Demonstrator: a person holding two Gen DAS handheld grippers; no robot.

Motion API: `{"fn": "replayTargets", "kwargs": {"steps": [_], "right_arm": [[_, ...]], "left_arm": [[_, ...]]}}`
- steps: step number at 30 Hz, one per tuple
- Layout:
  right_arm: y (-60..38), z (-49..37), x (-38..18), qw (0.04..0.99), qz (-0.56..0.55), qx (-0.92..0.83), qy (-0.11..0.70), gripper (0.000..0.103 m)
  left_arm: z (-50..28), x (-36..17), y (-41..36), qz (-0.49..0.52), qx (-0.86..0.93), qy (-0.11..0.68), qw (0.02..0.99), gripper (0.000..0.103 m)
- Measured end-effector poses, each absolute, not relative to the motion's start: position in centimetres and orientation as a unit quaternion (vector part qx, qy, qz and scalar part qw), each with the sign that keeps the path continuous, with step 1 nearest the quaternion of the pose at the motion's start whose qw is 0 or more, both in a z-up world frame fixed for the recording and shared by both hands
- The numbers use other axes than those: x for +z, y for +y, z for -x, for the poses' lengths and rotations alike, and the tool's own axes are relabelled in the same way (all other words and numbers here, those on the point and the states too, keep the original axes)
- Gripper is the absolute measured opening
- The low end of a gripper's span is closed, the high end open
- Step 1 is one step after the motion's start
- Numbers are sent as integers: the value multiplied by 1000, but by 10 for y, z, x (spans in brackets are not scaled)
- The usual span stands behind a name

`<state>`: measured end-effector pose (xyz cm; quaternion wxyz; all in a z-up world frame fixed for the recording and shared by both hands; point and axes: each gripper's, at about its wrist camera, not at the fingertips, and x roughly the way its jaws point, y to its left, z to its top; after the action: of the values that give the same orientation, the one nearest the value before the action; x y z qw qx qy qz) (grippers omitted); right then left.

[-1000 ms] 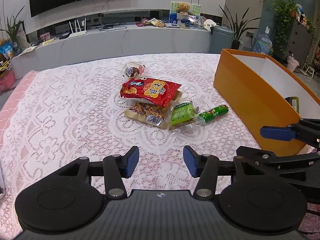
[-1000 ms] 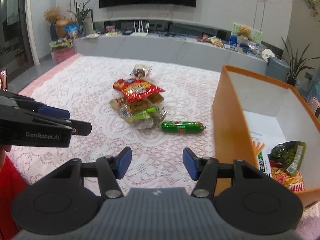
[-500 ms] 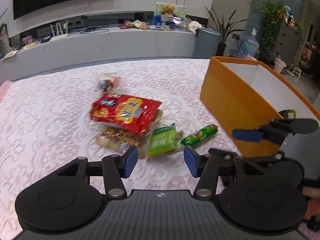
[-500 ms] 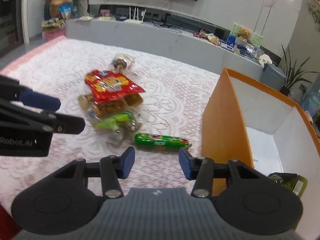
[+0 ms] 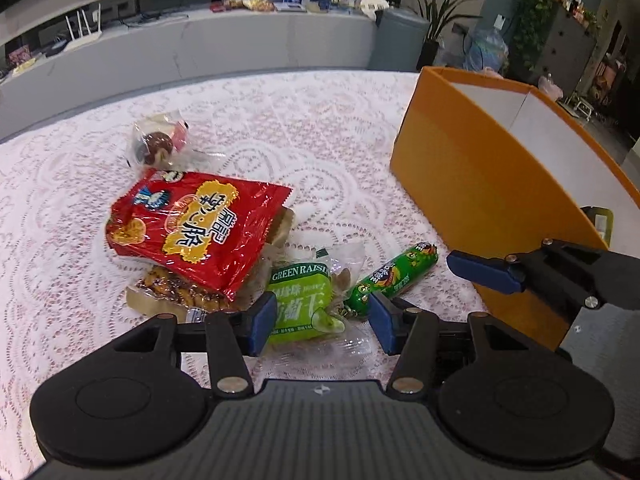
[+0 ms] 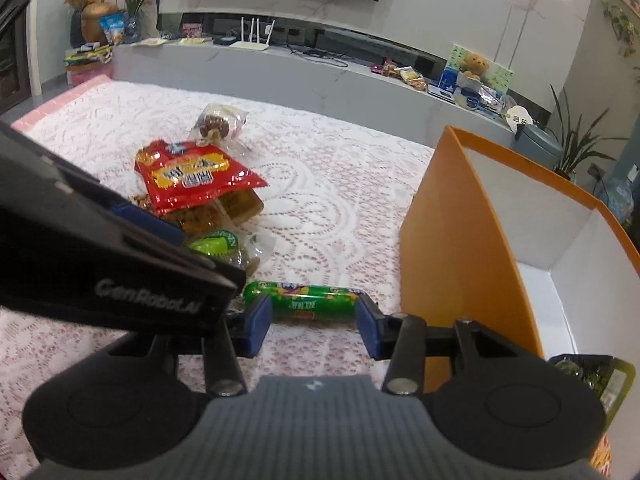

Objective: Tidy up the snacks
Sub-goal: 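Grasp the green raisin packet with the left tool while the right tool grasps the green sausage stick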

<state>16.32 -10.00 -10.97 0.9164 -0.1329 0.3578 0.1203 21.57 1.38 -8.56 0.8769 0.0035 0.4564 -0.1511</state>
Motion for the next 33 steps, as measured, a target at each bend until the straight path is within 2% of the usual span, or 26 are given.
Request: {"fn": "replayTargets", "kwargs": {"steps": [14,16,18,26,33], "right_arm": [[-103,-166,-121,913,118,118,372,44],[-105,-164,-122,913,112,121,373,44],[-105,-162,-125,910,113,116,383,42],[-111,-153,-125,915,70,102,383,41],[-125,-163,-117,920,-69,60,382,42]], "left_arm": [[-238,-98,17,-34,-164,500,850,61],[-240,-102,12,-47,-168,516,839,65],[-237,-103,4,-83,-169,505,842,61],[-219,-89,20,-8,-144,472,870,48],[-203,-66,43,53,-104,448,886,47]]}}
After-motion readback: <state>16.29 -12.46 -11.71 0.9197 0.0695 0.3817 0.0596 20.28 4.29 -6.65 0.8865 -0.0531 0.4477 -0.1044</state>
